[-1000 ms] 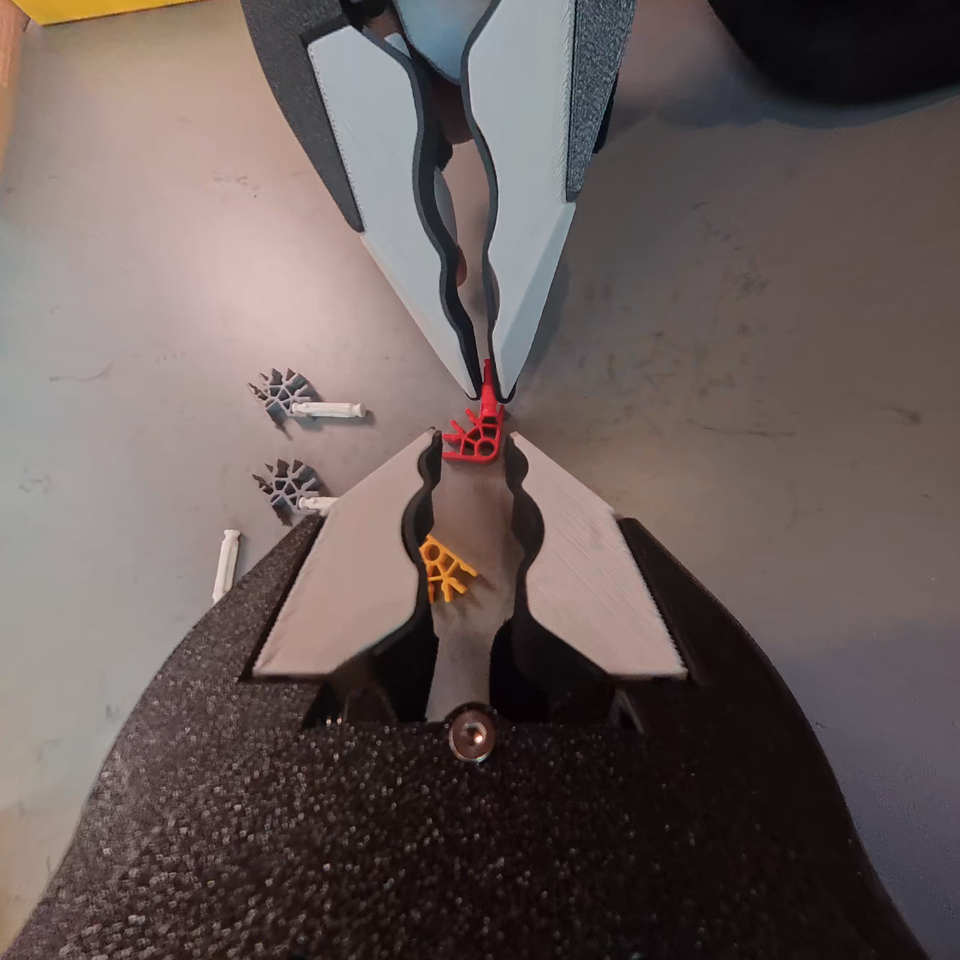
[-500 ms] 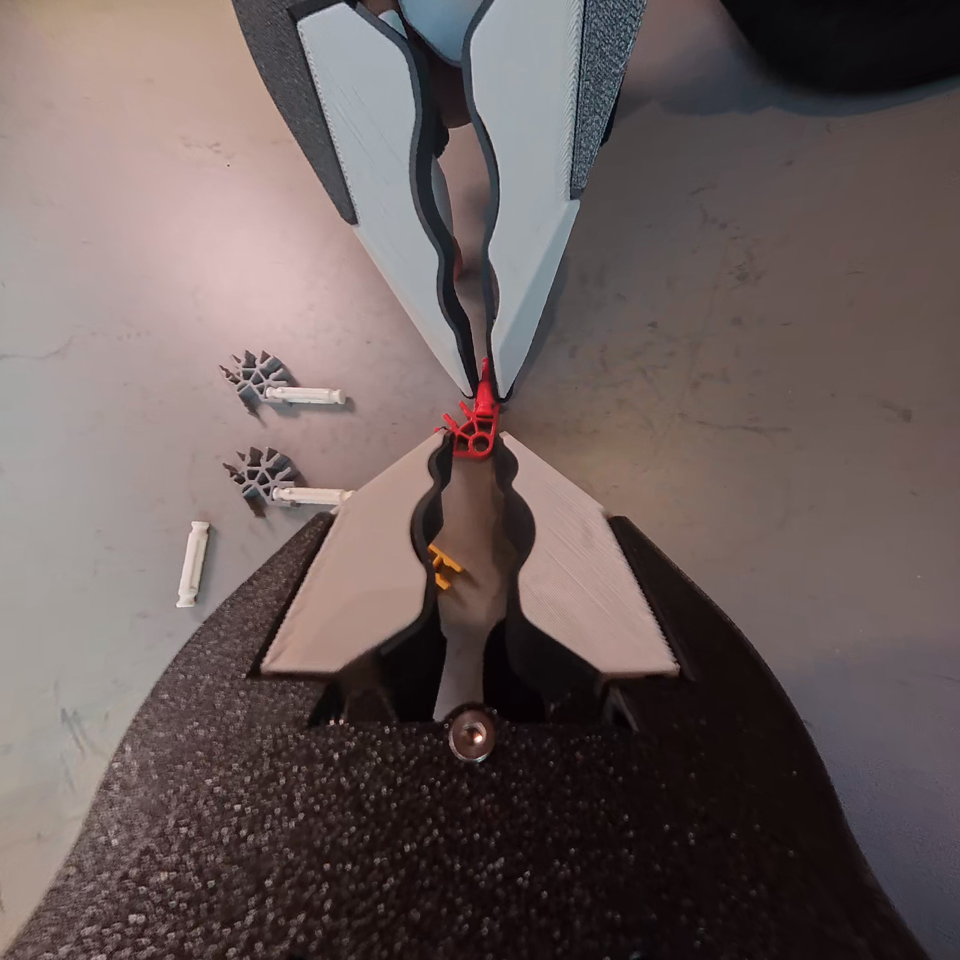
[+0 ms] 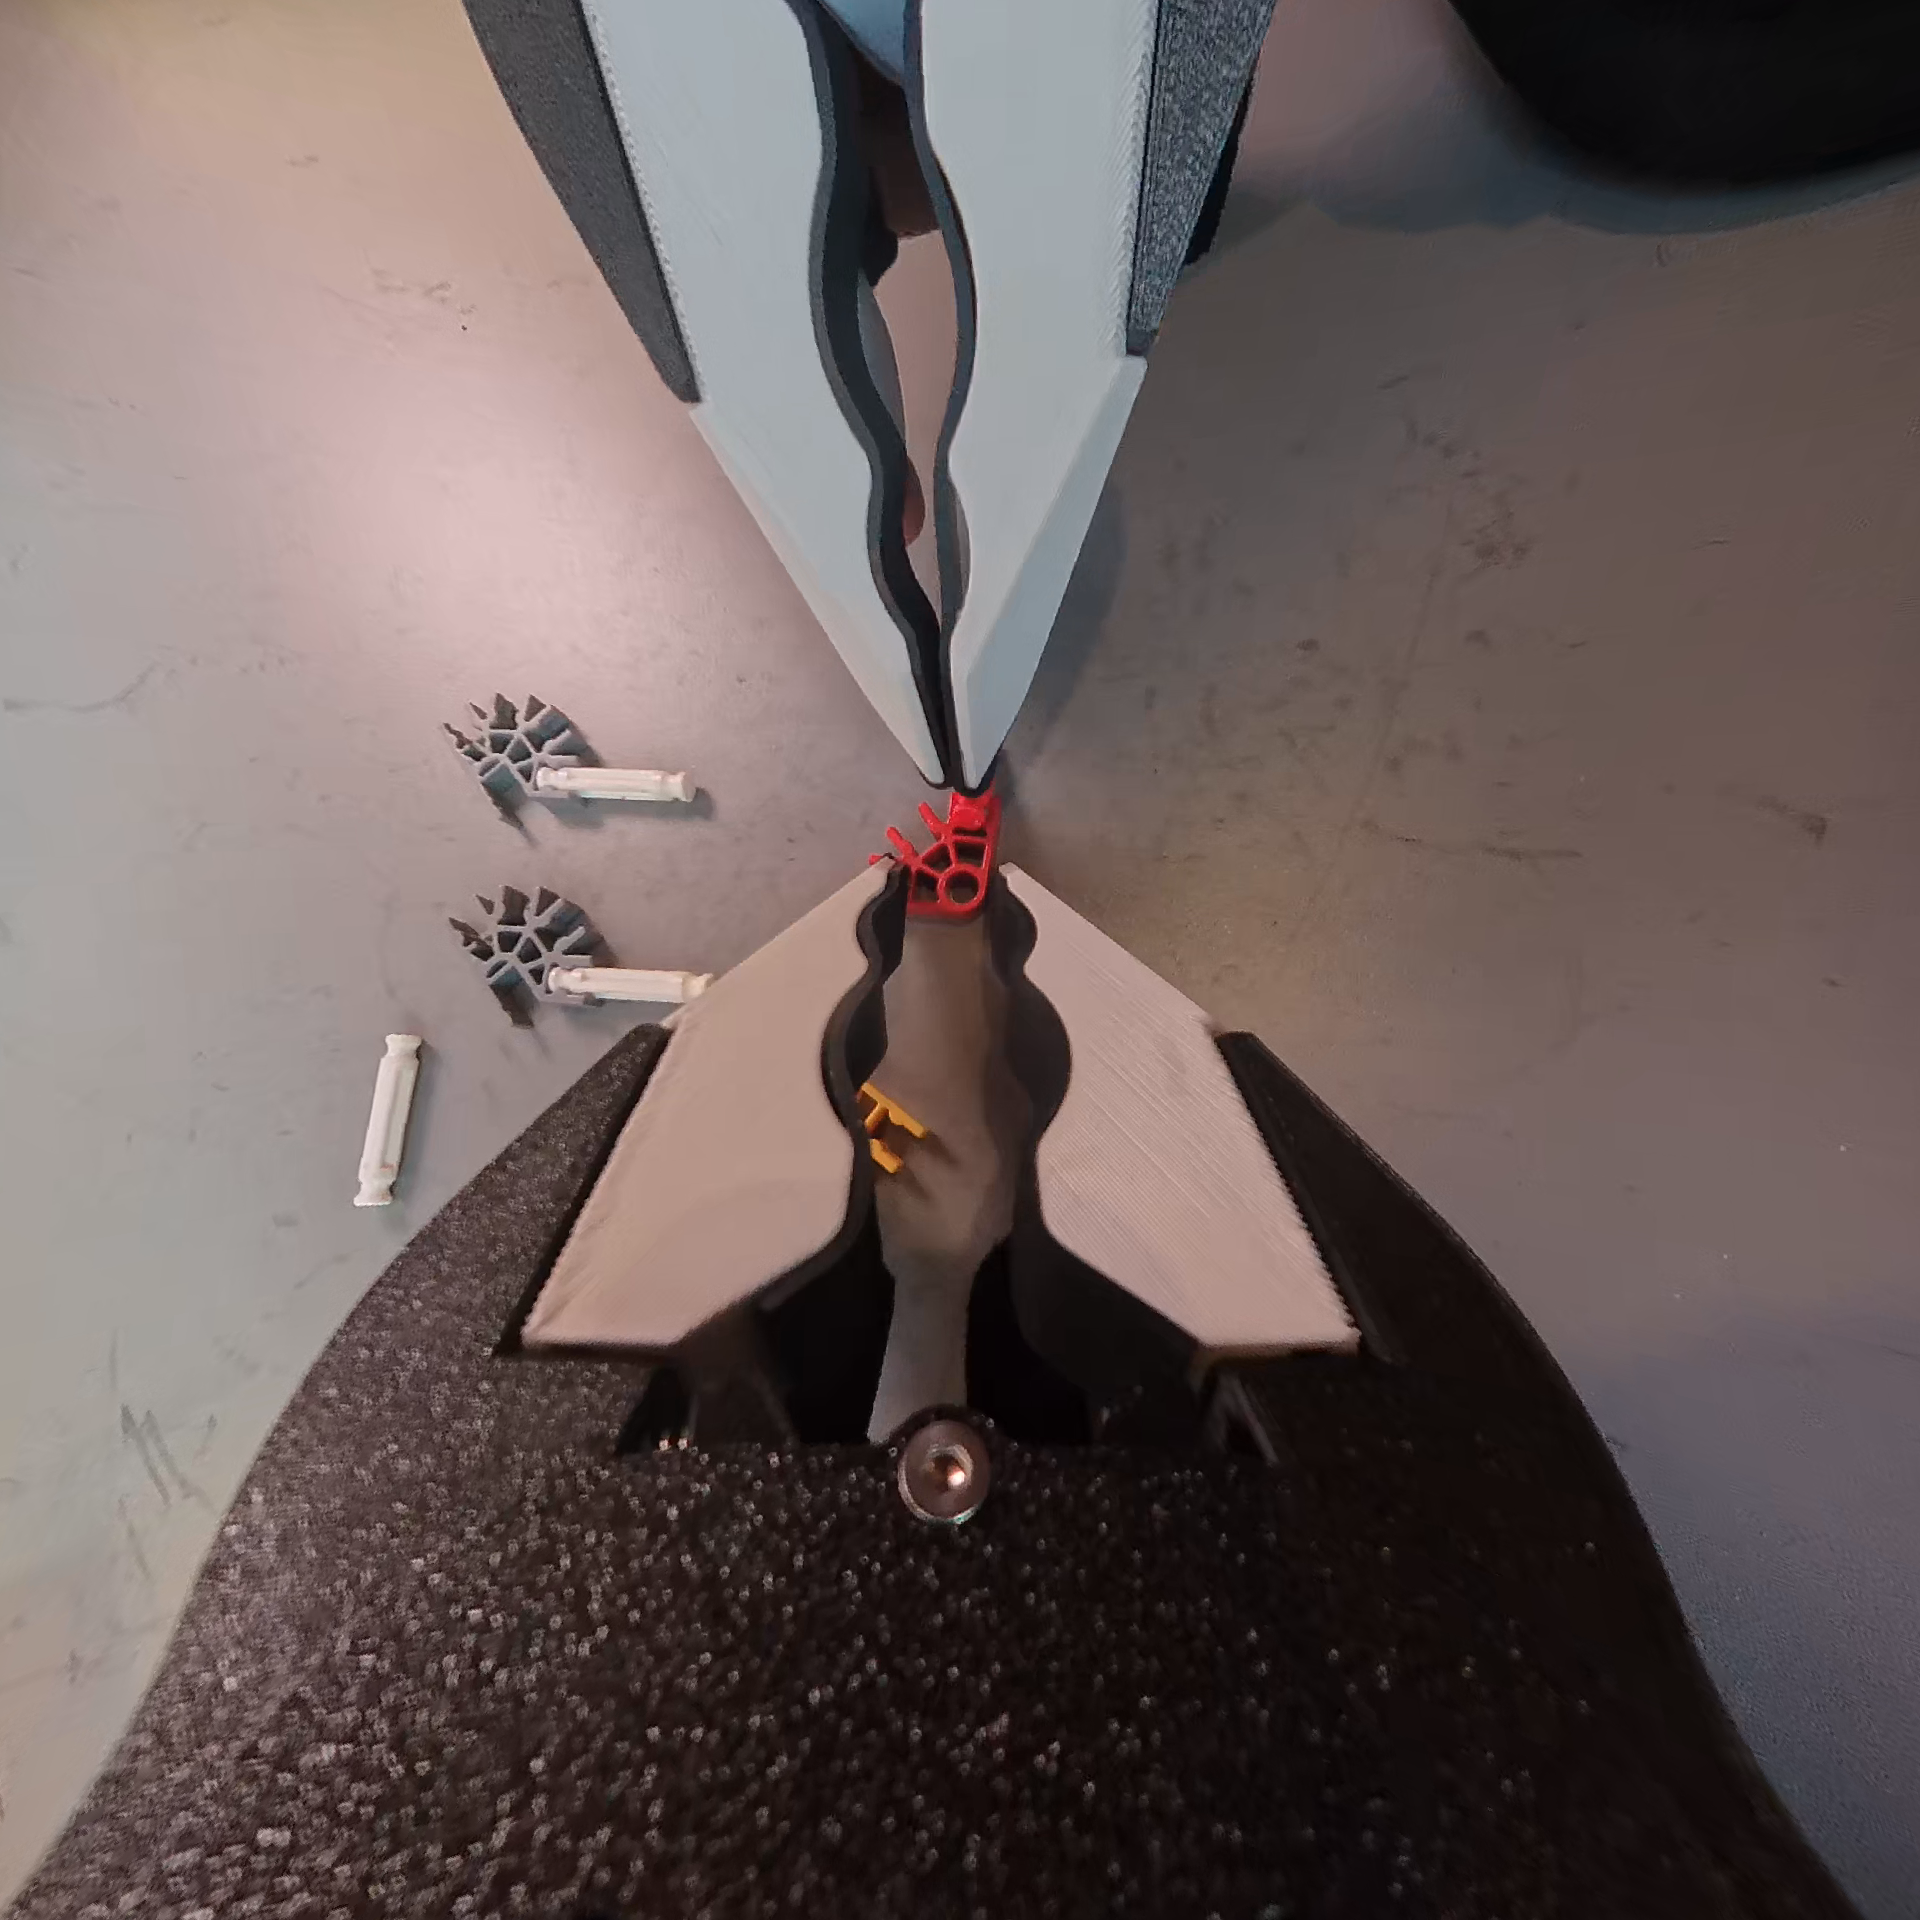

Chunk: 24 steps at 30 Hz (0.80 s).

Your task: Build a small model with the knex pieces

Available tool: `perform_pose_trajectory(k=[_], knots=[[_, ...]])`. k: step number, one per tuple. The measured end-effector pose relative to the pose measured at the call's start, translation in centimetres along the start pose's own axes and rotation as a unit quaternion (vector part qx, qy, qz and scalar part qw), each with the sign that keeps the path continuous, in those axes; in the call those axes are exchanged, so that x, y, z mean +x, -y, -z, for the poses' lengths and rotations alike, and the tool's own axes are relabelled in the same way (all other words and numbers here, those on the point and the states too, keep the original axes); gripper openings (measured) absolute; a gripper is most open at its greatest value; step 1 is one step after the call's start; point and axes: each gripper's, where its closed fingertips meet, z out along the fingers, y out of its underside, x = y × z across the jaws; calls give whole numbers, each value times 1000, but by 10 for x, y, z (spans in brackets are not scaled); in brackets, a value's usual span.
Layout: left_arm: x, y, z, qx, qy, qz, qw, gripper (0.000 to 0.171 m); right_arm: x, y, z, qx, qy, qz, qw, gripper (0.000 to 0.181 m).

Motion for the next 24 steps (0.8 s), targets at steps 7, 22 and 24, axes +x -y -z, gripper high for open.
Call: perform_pose_trajectory(k=[7,22,24], knots=[[0,0,0,0,-2,9,1000,15,0,-3,-4,-31,-9,-3,999,0],[0,0,-1,2,4,6,1000,15,-2,-4,-8,-102,-19,-38,994,0],[0,0,-1,1,3,7,1000,15,-1,-5,-8,-106,-19,-38,994,0]])
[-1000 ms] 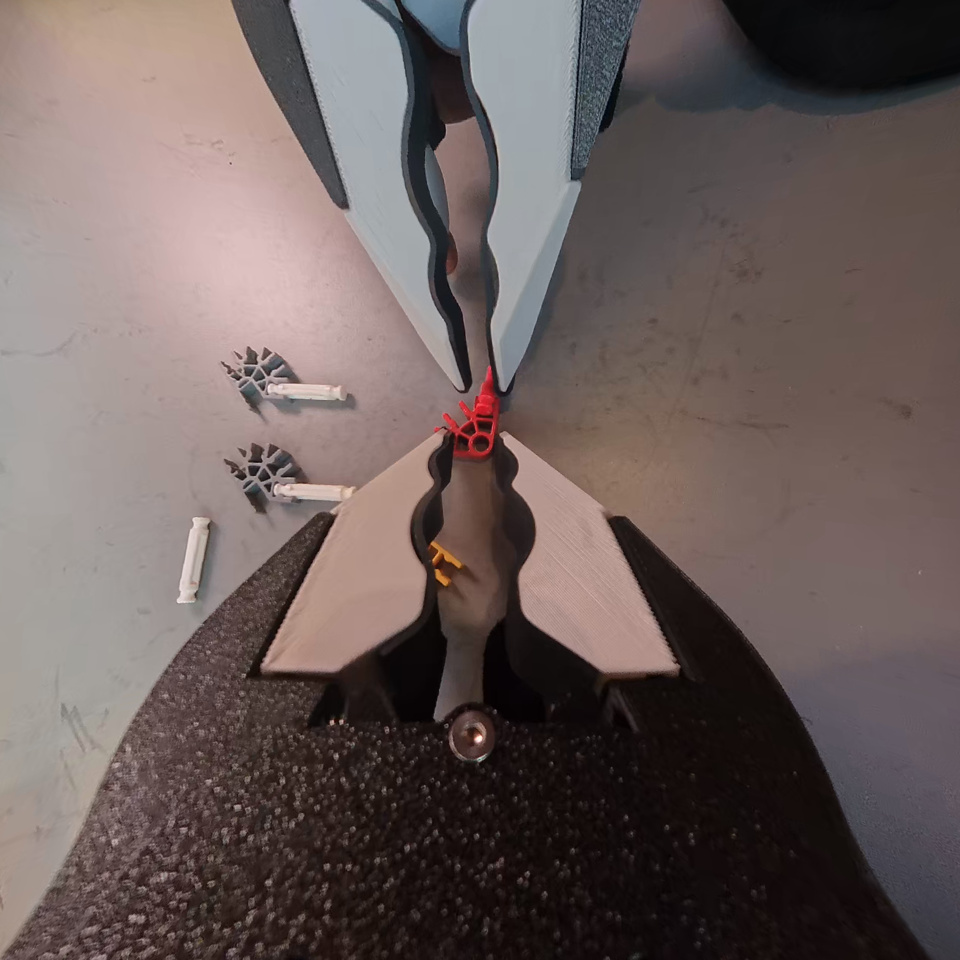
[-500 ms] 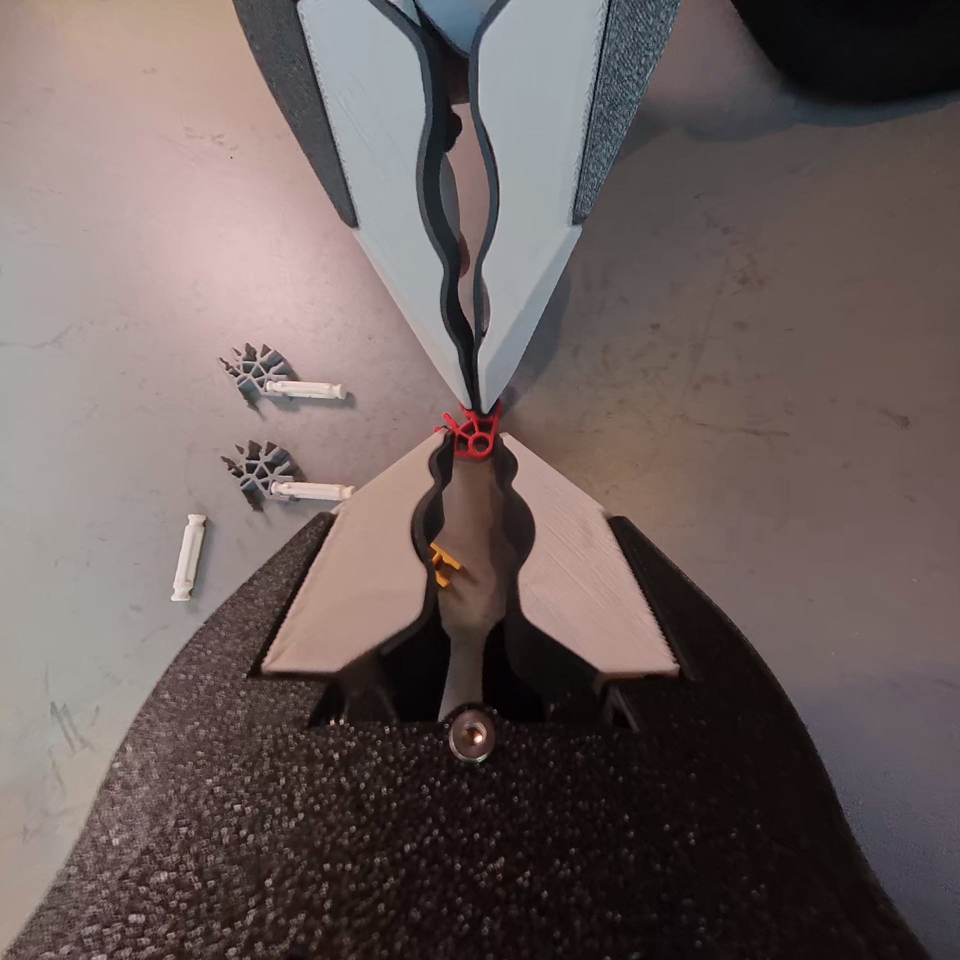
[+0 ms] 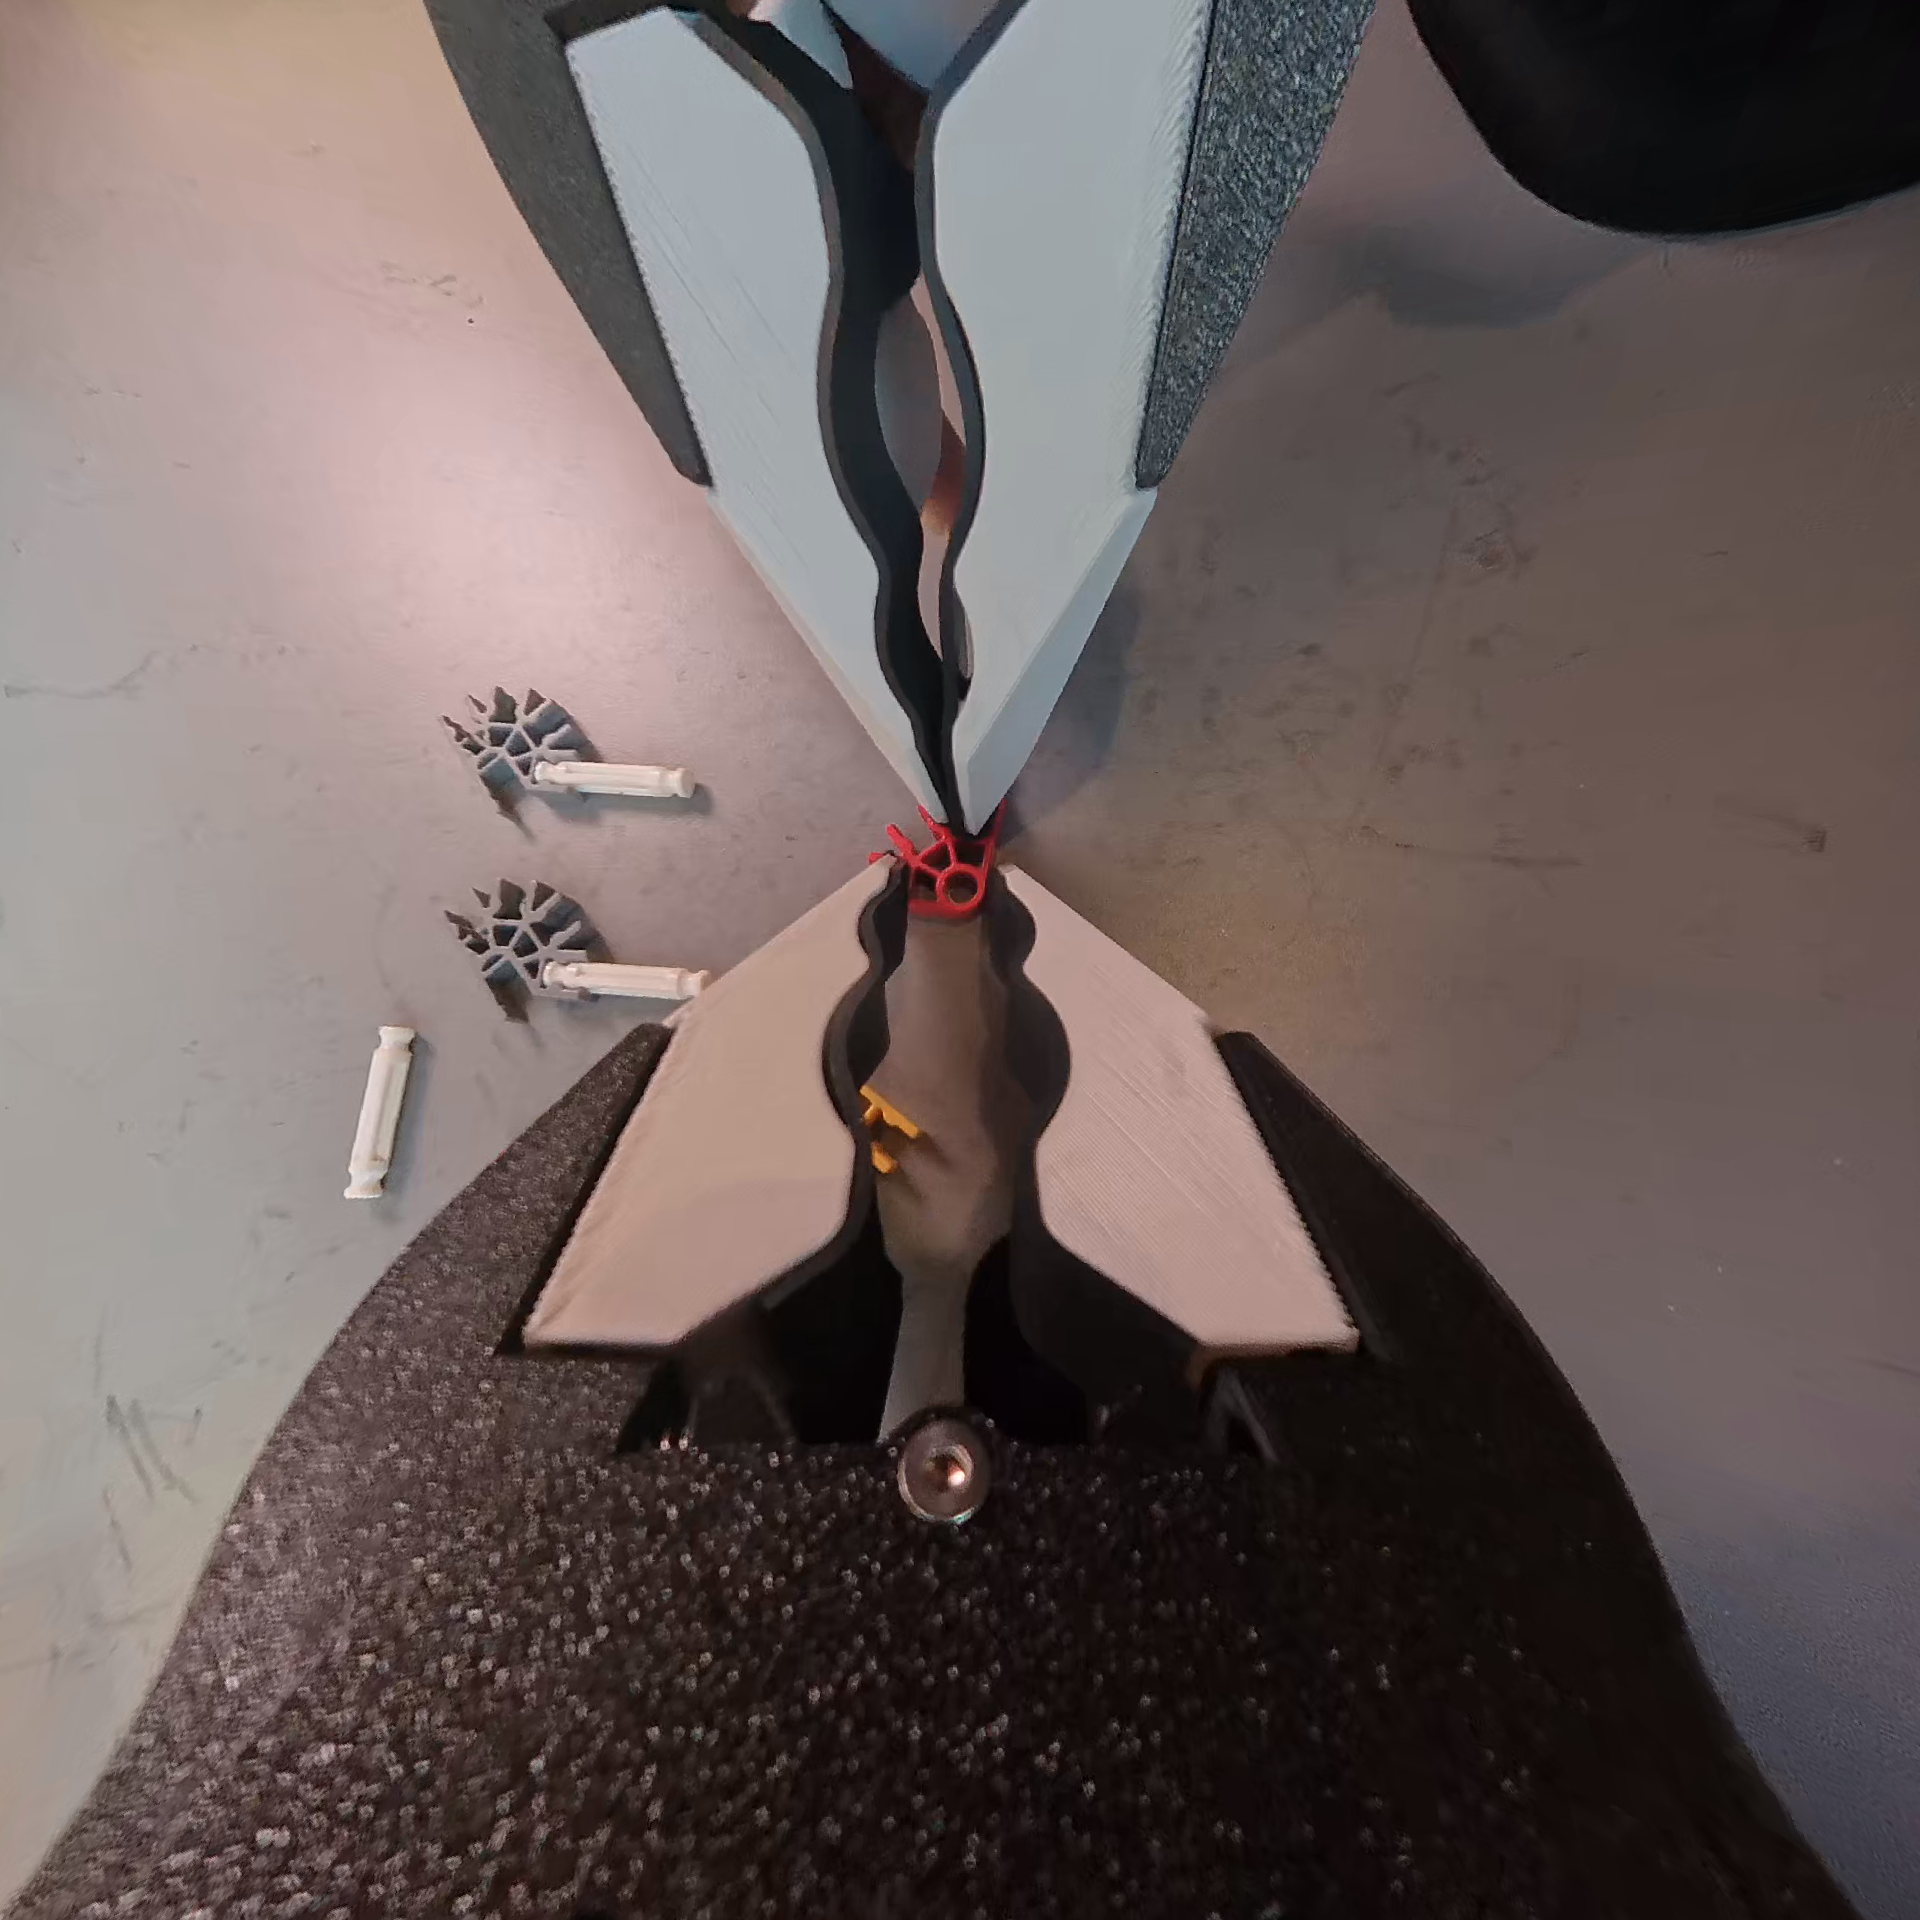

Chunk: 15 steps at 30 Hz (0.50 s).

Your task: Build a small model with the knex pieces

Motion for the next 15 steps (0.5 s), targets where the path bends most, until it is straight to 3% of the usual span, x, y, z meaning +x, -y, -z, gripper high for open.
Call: perform_pose_trajectory(k=[6,12,15], knots=[[0,0,0,-1,1,-2,1000,15,0,0,0,14,26,-16,999,0],[0,0,0,-1,7,-11,1000,15,2,3,0,44,-2,8,999,0],[0,0,0,2,5,-11,1000,15,4,15,6,89,-6,6,996,10]])
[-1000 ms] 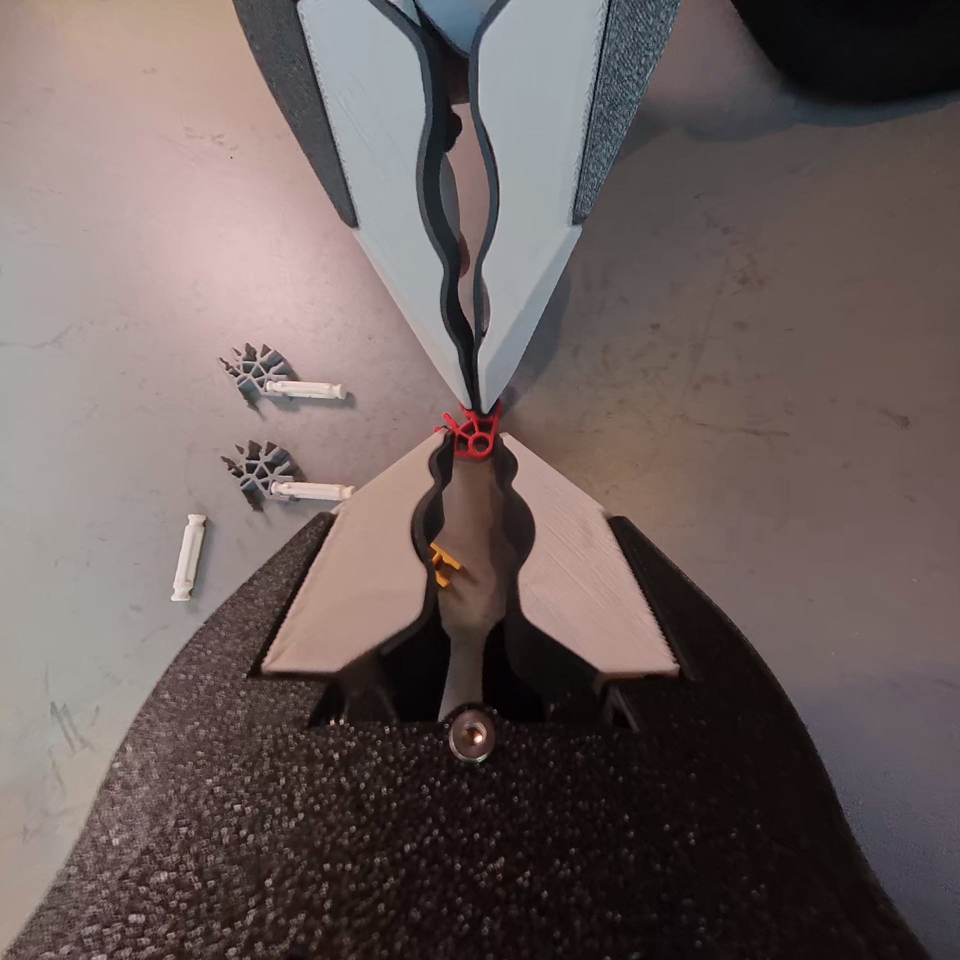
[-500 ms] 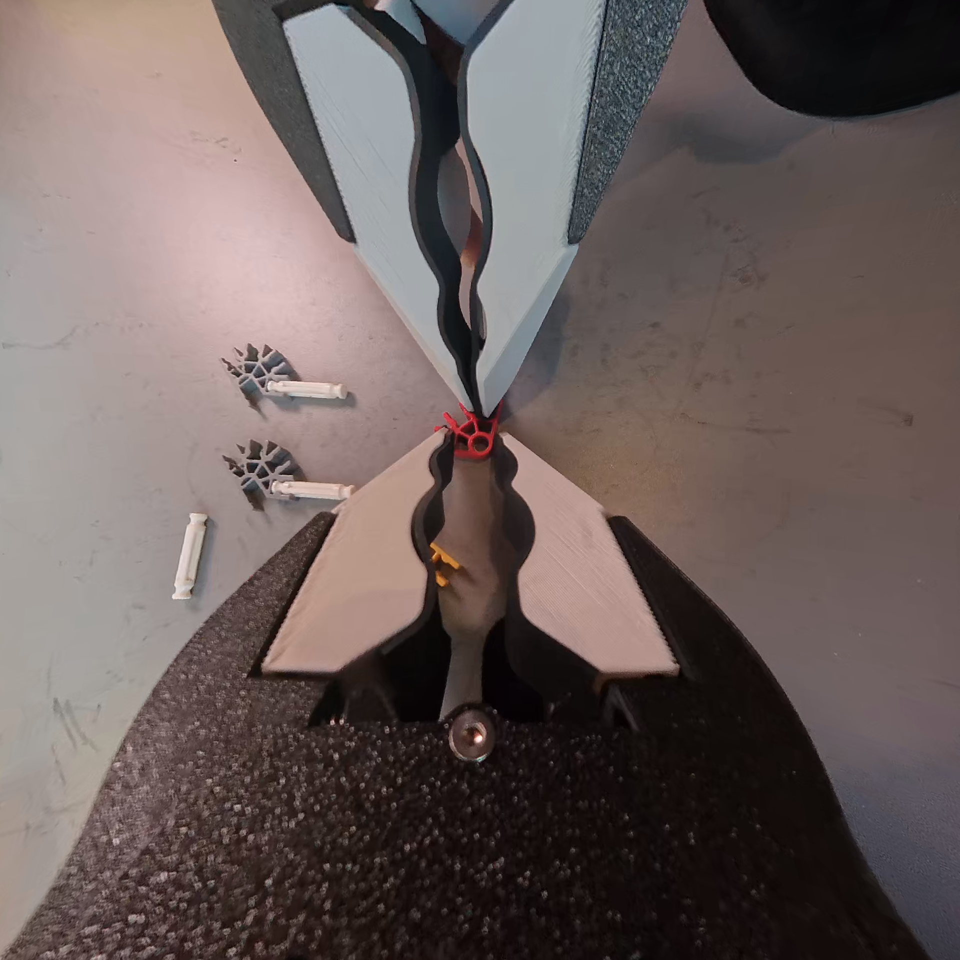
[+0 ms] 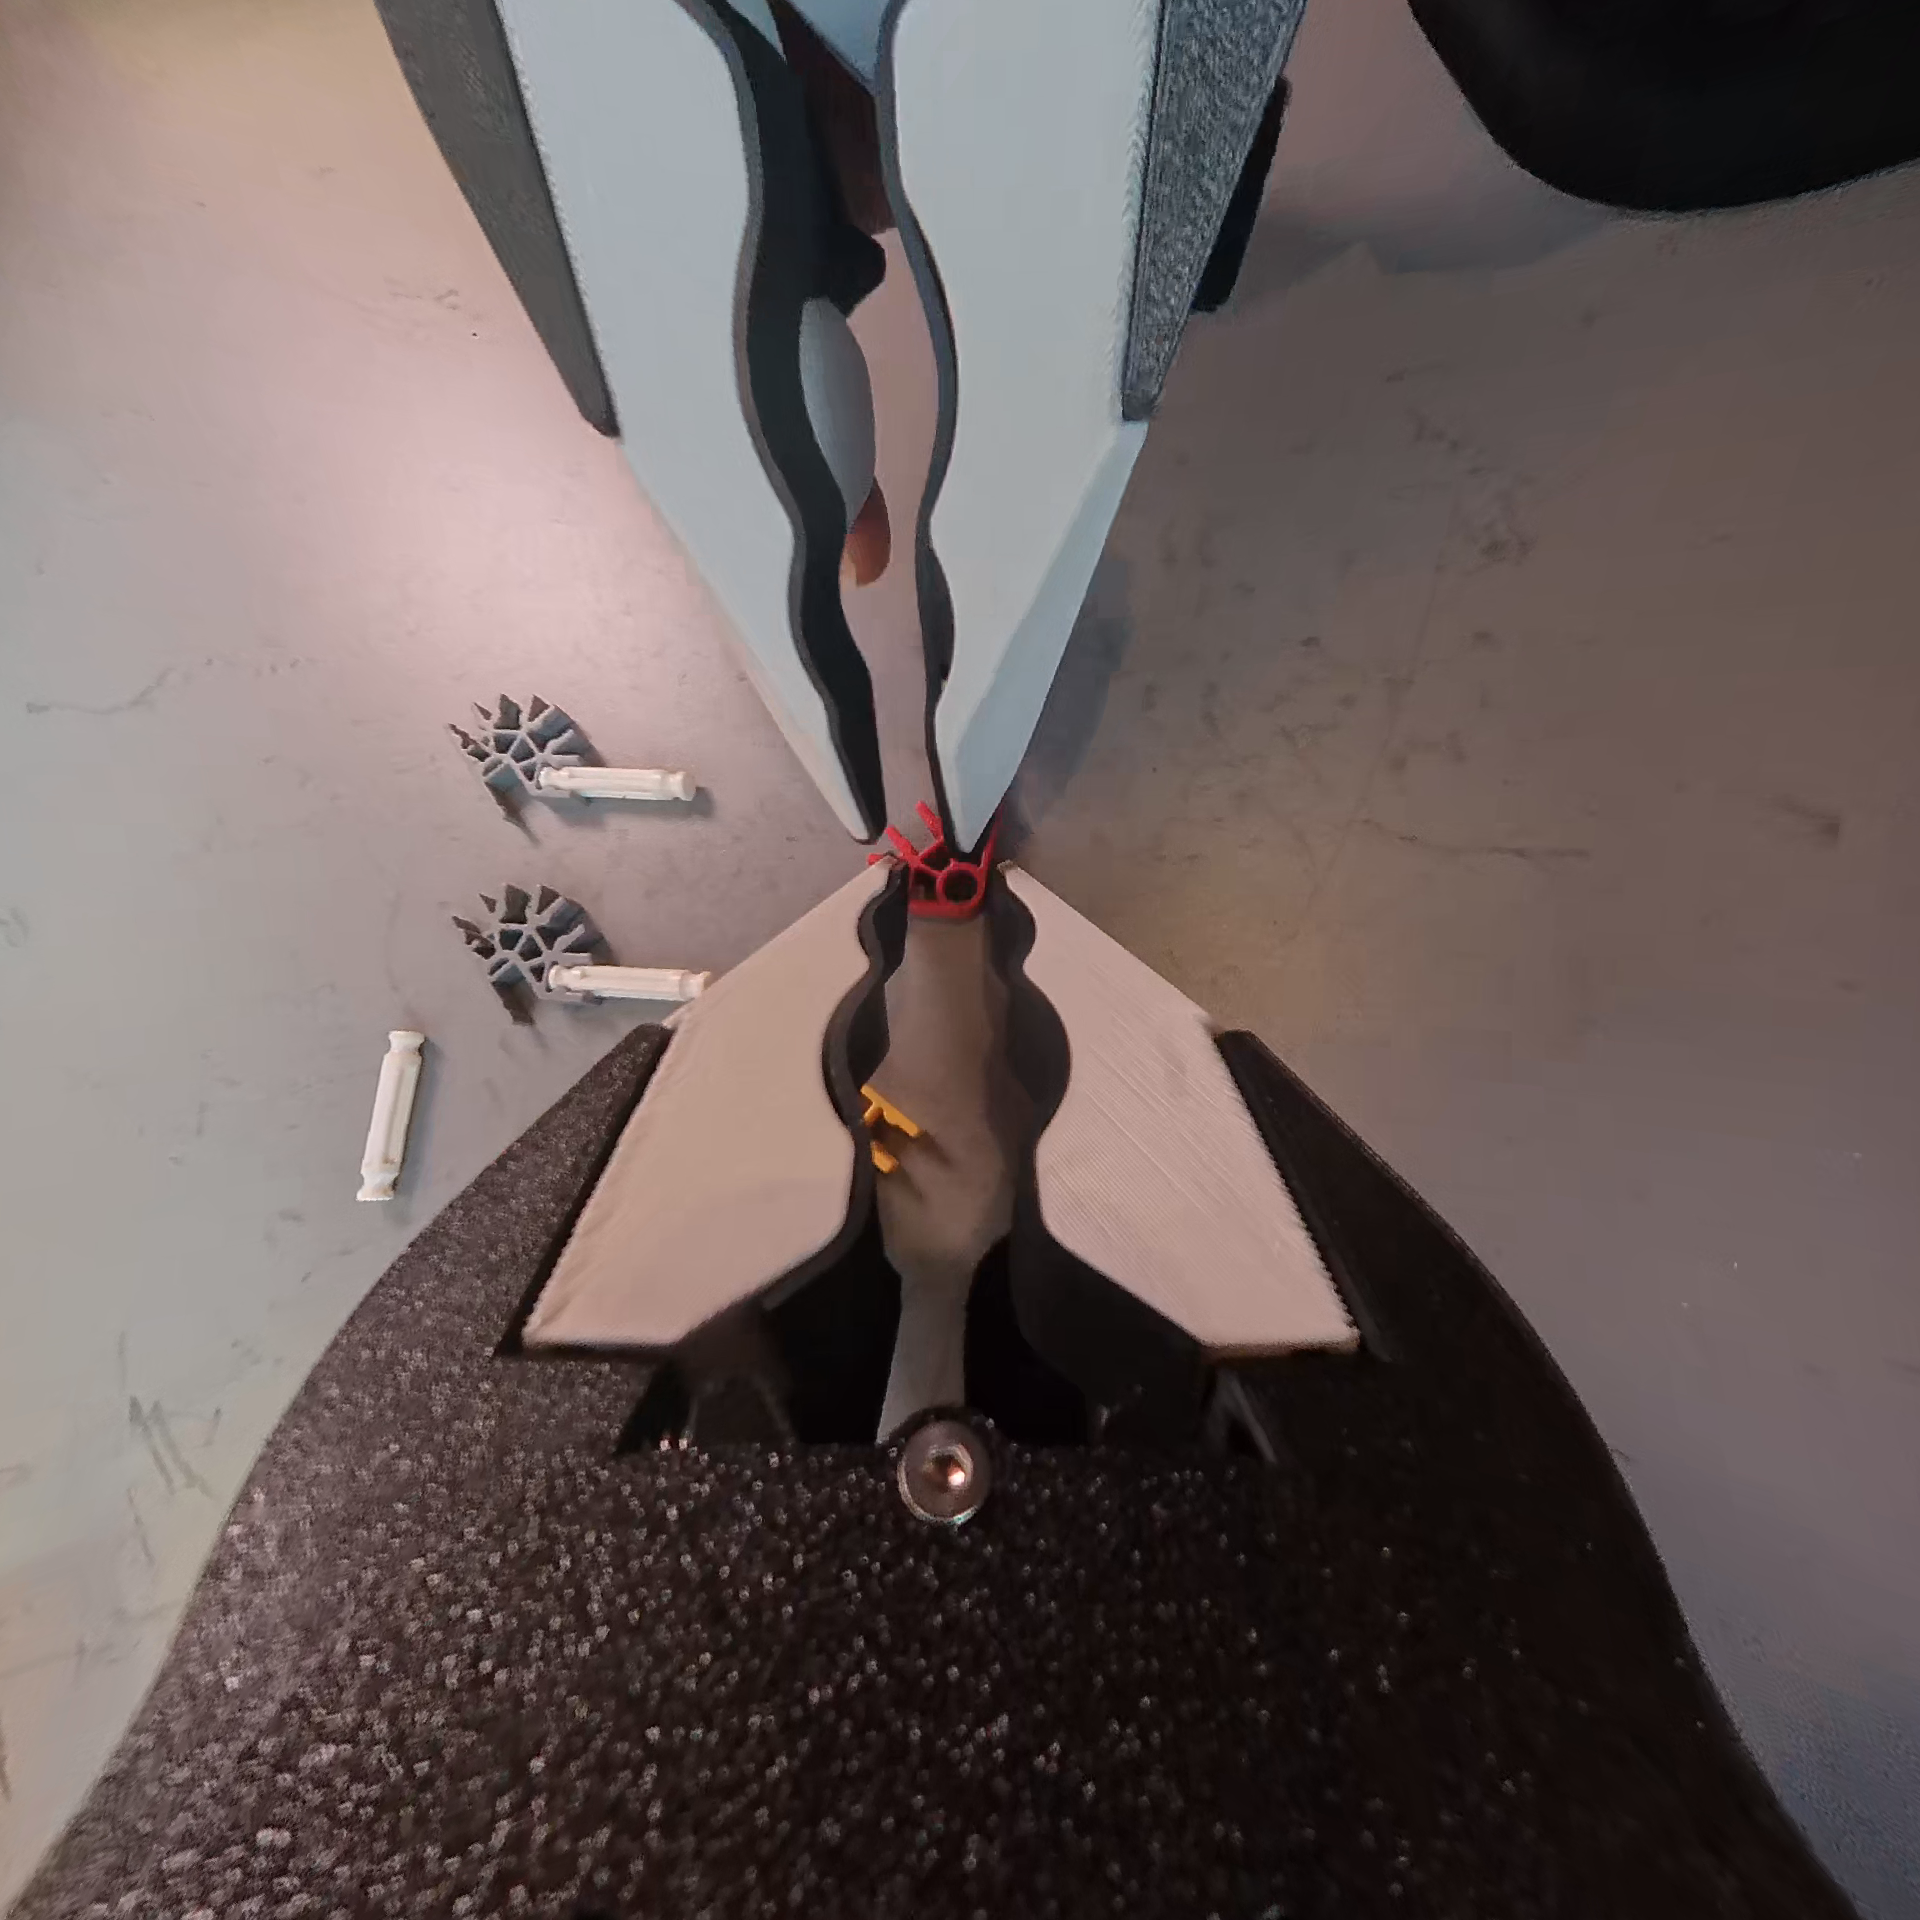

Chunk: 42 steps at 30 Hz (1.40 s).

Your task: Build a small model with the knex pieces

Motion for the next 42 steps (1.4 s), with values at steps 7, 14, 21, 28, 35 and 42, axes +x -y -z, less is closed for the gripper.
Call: perform_pose_trajectory(k=[7,14,21,28,35,42], knots=[[0,-1,1,2,3,-12,1000,15,12,2,6,49,4,-31,998,34],[-1,-3,4,3,8,-47,999,16,4,-6,3,50,8,-13,999,33],[-8,-7,7,-3,19,-37,999,20,1,-13,-2,27,-6,4,1000,34],[-16,-5,11,8,30,-23,999,19,1,-9,-9,22,-23,13,999,32],[-49,8,38,72,70,43,994,20,0,-10,-8,14,-26,17,999,26],[-108,-17,80,89,132,98,982,20,32,-21,18,23,-81,-21,996,25]])
